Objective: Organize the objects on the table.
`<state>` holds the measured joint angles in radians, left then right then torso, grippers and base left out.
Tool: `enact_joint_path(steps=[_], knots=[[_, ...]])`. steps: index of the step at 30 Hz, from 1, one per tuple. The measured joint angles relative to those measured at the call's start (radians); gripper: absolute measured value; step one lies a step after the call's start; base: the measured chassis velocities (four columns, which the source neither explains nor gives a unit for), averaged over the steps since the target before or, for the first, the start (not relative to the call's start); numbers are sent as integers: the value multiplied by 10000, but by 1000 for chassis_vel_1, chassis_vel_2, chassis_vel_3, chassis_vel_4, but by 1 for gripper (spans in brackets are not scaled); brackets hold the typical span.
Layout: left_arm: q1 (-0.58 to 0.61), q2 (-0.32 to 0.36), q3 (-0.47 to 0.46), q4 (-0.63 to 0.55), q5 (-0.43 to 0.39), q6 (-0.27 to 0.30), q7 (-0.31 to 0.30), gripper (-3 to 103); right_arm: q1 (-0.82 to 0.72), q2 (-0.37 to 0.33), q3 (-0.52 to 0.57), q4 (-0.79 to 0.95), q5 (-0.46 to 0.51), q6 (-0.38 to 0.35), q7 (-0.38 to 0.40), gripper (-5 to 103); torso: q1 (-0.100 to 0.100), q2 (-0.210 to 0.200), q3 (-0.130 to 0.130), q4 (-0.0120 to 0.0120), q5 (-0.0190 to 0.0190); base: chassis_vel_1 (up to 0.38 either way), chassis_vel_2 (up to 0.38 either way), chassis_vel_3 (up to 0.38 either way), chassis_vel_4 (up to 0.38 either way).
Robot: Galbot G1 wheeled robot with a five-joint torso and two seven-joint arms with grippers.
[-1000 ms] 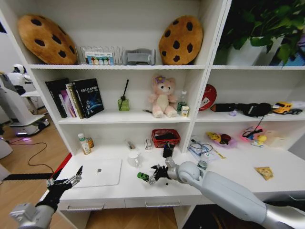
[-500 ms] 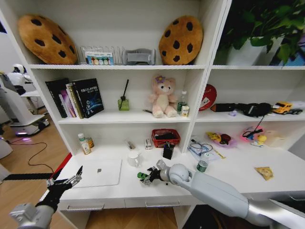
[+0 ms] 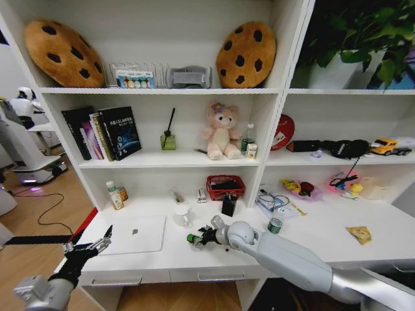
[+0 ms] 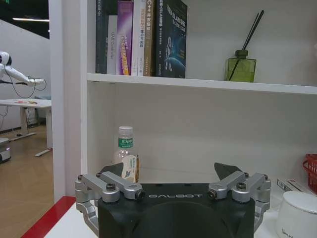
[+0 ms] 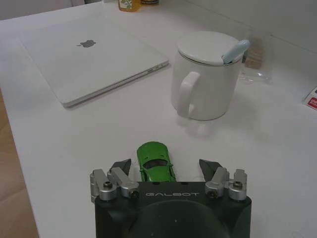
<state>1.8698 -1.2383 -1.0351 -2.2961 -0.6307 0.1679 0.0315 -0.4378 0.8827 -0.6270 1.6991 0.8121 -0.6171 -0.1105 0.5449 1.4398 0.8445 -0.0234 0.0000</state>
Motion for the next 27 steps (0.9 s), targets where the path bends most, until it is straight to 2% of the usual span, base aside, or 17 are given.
enact_joint_path(steps=[1, 3, 4, 6, 9, 13, 15, 27], knots=[[0, 0, 0, 0, 0, 0, 0, 100, 0, 0, 0, 0, 0, 0, 0, 80, 0, 0, 0, 0, 0, 0, 0, 0, 0], [0, 0, 0, 0, 0, 0, 1, 100, 92, -31, -5, -183, -600, 240, -700, 78, 0, 0, 0, -1, 0, 0, 0, 0, 0], [0, 0, 0, 0, 0, 0, 1, 100, 92, -31, -5, -183, -600, 240, -700, 78, 0, 0, 0, -1, 0, 0, 0, 0, 0], [0, 0, 0, 0, 0, 0, 1, 100, 181, -36, -13, -351, -1203, 511, -1262, 76, 0, 0, 0, 0, 1, 0, 0, 0, 0], [0, 0, 0, 0, 0, 0, 1, 100, 255, -31, -25, -418, -1553, 613, -1586, 76, 0, 0, 0, 0, 0, 0, 0, 0, 0], [0, 0, 0, 0, 0, 0, 1, 100, 277, -34, -59, -377, -1627, 613, -1714, 73, 0, 0, 0, 0, 0, 0, 0, 0, 0], [0, 0, 0, 0, 0, 0, 1, 100, 282, -43, -135, -343, -1637, 613, -1775, 63, 0, 0, 0, 0, 0, 0, 0, 0, 0], [0, 0, 0, 0, 0, 0, 1, 100, 261, -75, -272, -220, -1611, 564, -1758, 59, 0, 2, 0, 0, 0, 0, 0, 0, 0]])
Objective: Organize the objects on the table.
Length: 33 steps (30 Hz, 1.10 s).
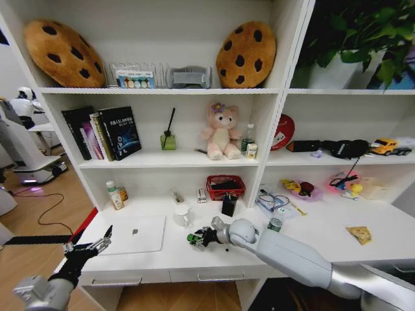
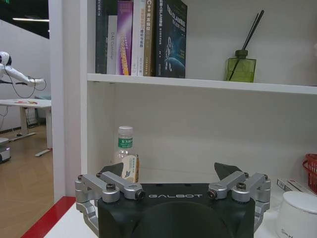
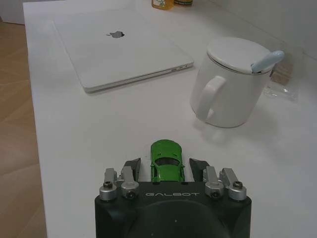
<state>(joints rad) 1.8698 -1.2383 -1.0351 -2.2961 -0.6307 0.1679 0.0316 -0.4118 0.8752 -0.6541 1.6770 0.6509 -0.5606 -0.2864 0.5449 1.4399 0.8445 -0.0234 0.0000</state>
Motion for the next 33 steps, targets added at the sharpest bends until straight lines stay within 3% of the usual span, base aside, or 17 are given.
enact_joint_path(steps=[7, 12, 14, 18, 22, 28, 33], knots=[[0, 0, 0, 0, 0, 0, 0, 100, -171, 42, 10, -64, 74, 47, 239, 53, 0, 1, -1, -1, 1, 0, 0, 0, 0], [0, 0, 0, 0, 0, -1, 0, 100, -257, 66, 54, -73, 178, 50, 410, 59, 0, 1, -1, -1, 1, 0, 0, 0, 0], [0, 0, 0, 0, 0, 0, 0, 100, -266, 70, 61, -75, 186, 49, 443, 54, 0, 0, -1, 0, 1, 0, 0, 0, 0], [0, 0, 0, 0, 0, 0, 0, 100, -269, 35, 125, 40, 255, -17, 491, 35, 1, 0, 0, 0, 0, 0, 0, 0, 0], [0, 0, 0, 0, 0, 0, 0, 100, -266, -5, 233, 146, 310, -36, 550, 34, 1, -3, 1, -1, 0, 0, 0, 0, 0], [-1, 0, 0, 0, 0, 0, 0, 100, -371, -120, 1179, 1222, 634, 3, 1031, 34, 1, -3, 1, 0, 0, 0, 0, 0, 0], [-1, 0, 0, 0, 0, 0, 1, 100, -406, -70, 2575, 2685, 1179, 34, 1600, 34, 0, -2, 0, -3, 0, 0, 0, 0, 0]])
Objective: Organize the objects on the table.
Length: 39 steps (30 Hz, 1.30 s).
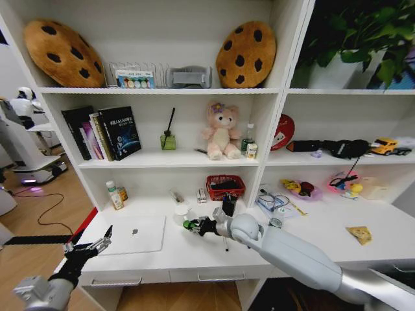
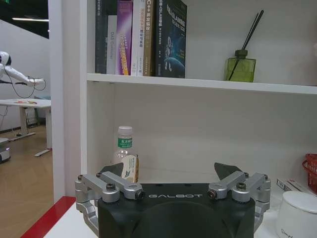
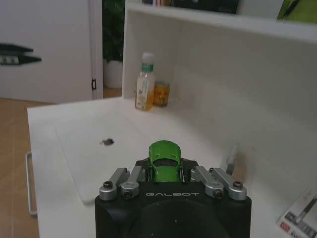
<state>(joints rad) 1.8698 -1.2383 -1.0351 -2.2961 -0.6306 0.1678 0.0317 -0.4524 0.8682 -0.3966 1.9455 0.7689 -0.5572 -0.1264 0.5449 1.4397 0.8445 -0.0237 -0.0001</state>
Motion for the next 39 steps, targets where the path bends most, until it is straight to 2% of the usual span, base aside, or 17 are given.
enact_joint_path(steps=[2, 3, 5, 6, 8, 9, 11, 12, 13, 14, 17, 18, 22, 26, 29, 33, 39], knots=[[1, 0, 0, 0, 0, 0, 0, 100, 394, 422, 525, 140, 124, 68, 710, 34, 0, 0, 0, 0, 0, 0, 0, 0, 0], [1, 0, 0, 0, 0, 0, 0, 100, 394, 422, 525, 140, 124, 68, 710, 34, 0, 0, 0, 0, 0, 0, 0, 0, 0], [1, 0, 1, 0, 0, 1, 4, 100, 1122, 1269, 763, -525, -111, 309, 1370, 34, 0, 1, 0, 0, -2, 0, 0, 0, 0], [1, 0, 1, 0, 0, 1, 4, 100, 1122, 1269, 763, -525, -111, 309, 1370, 34, 0, 1, 0, 0, -2, 0, 0, 0, 0], [0, 1, 2, 0, -1, 2, 12, 100, 1883, 2568, 819, -1812, -684, 626, 1835, 34, 1, 0, 1, 4, -1, 0, 0, 0, 0], [0, 1, 2, 0, -1, 2, 12, 100, 1883, 2568, 819, -1812, -684, 626, 1835, 34, 1, 0, 1, 4, -1, 0, 0, 0, 0], [0, 0, 2, 0, -1, 2, 13, 100, 2504, 4050, 875, -3637, -1465, 1032, 2066, 34, 2, -1, 1, 13, -3, 0, 0, 0, 0], [0, 0, 2, 0, -1, 2, 13, 100, 2504, 4050, 875, -3637, -1465, 1032, 2066, 34, 2, -1, 1, 13, -3, 0, 0, 0, 0], [1, 0, 1, 1, 0, 1, 9, 100, 2787, 4682, 955, -4722, -1865, 1241, 2324, 34, 2, 0, 2, 10, -5, 0, 0, 0, 0], [1, 0, 1, 1, 0, 1, 9, 100, 2787, 4682, 955, -4722, -1865, 1241, 2324, 34, 2, 0, 2, 10, -5, 0, 0, 0, 0], [0, 1, 2, 0, 0, 1, 5, 100, 3231, 5905, 1226, -6475, -2167, 1299, 3469, 34, 3, 0, 2, 0, -3, 0, 0, 0, 0], [0, 1, 2, 0, 0, 1, 5, 100, 3231, 5905, 1226, -6475, -2167, 1299, 3469, 34, 3, 0, 2, 0, -3, 0, 0, 0, 0], [0, 0, 1, 0, 0, 1, 3, 100, 3437, 6806, 1489, -7225, -1889, 1034, 4931, 34, 2, 0, 1, 4, -2, 0, 0, 0, 0], [0, 0, 1, 1, -1, 1, 3, 100, 3545, 7189, 1663, -7545, -1302, 926, 5796, 34, 1, 0, 0, 4, -3, 0, 0, 0, 0], [0, 0, 2, 1, -1, 1, -5, 100, 3719, 7452, 2015, -7738, 180, 705, 6709, 34, 1, 1, 1, 0, -1, 0, 0, 0, 0], [0, 0, 1, 0, -1, 0, -2, 100, 3792, 7472, 2261, -7762, 1335, 545, 7498, 34, 2, 0, 0, 2, 0, 0, 0, 0, 0], [0, 1, 2, 0, 0, 0, -2, 100, 3808, 7440, 2361, -8110, 1186, 590, 7697, 34, 2, 0, 0, 1, 0, 0, 0, 0, 0]])
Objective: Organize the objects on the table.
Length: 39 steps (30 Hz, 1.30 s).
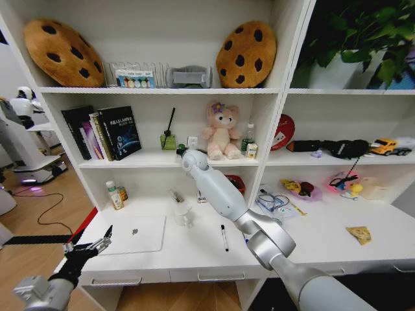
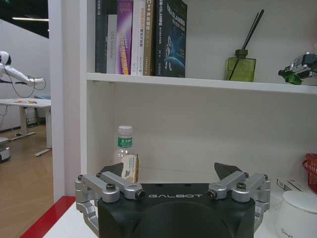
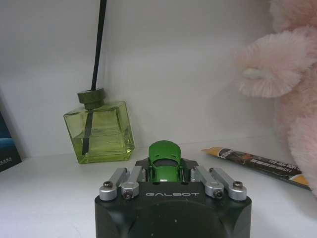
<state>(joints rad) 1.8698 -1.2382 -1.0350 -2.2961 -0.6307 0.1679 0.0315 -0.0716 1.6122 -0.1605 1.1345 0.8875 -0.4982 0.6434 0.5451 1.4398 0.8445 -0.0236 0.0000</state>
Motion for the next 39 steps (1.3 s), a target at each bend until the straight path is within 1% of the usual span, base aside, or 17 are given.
enact_joint_path(steps=[6, 8, 9, 10, 12, 16, 18, 19, 20, 22, 23, 24, 28, 30, 31, 35, 39], knots=[[0, 0, 0, 0, 0, 0, 0, 100, -176, -53, -6, 197, -354, -222, -464, 33, -2, 1, -1, 3, 0, 0, 0, 0, 0], [0, 0, 0, 0, 0, 0, 0, 100, -225, -104, -41, 262, -485, -227, -524, 38, -2, 1, 0, 4, 0, 0, 0, 0, 0], [0, 0, 0, 0, 0, 0, 0, 100, -278, -177, -107, 338, -672, -191, -567, 48, -2, 1, 0, 3, 0, 0, 0, 0, 0], [0, 0, 0, 0, 0, 0, 0, 100, -278, -177, -107, 338, -672, -191, -567, 48, -2, 1, 0, 3, 0, 0, 0, 0, 0], [0, 0, -1, 1, 0, 0, 0, 100, -364, -362, -204, 636, -966, -128, -592, 60, -2, 0, 0, 0, 0, 0, 0, 0, 0], [0, 0, 0, 0, 0, 0, 0, 100, -453, -527, -269, 952, -1315, -19, -592, 71, -1, 0, 0, 3, 0, 0, 0, 0, 0], [-1, 0, 0, 0, 0, 0, 0, 100, -639, -934, -412, 1702, -1434, 57, -631, 82, -1, 1, -1, 4, 1, 0, 0, 0, 0], [-1, 0, 0, 0, 0, 0, 0, 100, -639, -934, -412, 1702, -1434, 57, -631, 82, -1, 1, -1, 4, 1, 0, 0, 0, 0], [0, 0, 0, 1, 0, -1, 0, 100, -805, -1293, -533, 2258, -1188, 17, -628, 87, -1, 0, -1, 3, 1, 0, 0, 0, 0], [0, 0, -1, 0, 0, 0, 0, 100, -1011, -1641, -652, 2806, -901, -57, -542, 87, -2, 1, -1, 1, 1, 0, 0, 0, 0], [0, 0, -1, 0, 0, -1, -3, 100, -1325, -2052, -800, 3573, -570, -110, -343, 97, -1, 0, 0, 0, 2, 0, 0, 0, 0], [0, 0, -1, 1, 0, 0, -1, 100, -1580, -2366, -888, 4212, -339, -155, -166, 99, 0, 1, 0, 1, 2, 0, 0, 0, 0], [0, 0, 1, 0, 0, 0, 12, 100, -2387, -3090, -993, 5847, 210, -283, 64, 100, -2, 1, -1, -1, 4, 0, 0, 0, 0], [0, 0, -1, 0, 0, -1, -3, 100, -3502, -4078, -916, 7320, 418, -363, 130, 100, -3, 2, -2, 3, 3, 0, 0, 0, 0], [0, 0, -1, 0, 0, -1, -3, 100, -3502, -4078, -916, 7320, 418, -363, 130, 100, -3, 2, -2, 3, 3, 0, 0, 0, 0], [0, 0, 0, 0, 0, -1, -1, 100, -4834, -5269, -434, 8209, 240, -356, 265, 103, -3, 2, -2, 0, 3, 0, 0, 0, 0], [0, 0, 0, 0, 0, -1, -1, 100, -6108, -5745, 127, 8296, -92, -254, 152, 99, -3, 2, -1, -2, 3, 0, 0, 0, 0]])
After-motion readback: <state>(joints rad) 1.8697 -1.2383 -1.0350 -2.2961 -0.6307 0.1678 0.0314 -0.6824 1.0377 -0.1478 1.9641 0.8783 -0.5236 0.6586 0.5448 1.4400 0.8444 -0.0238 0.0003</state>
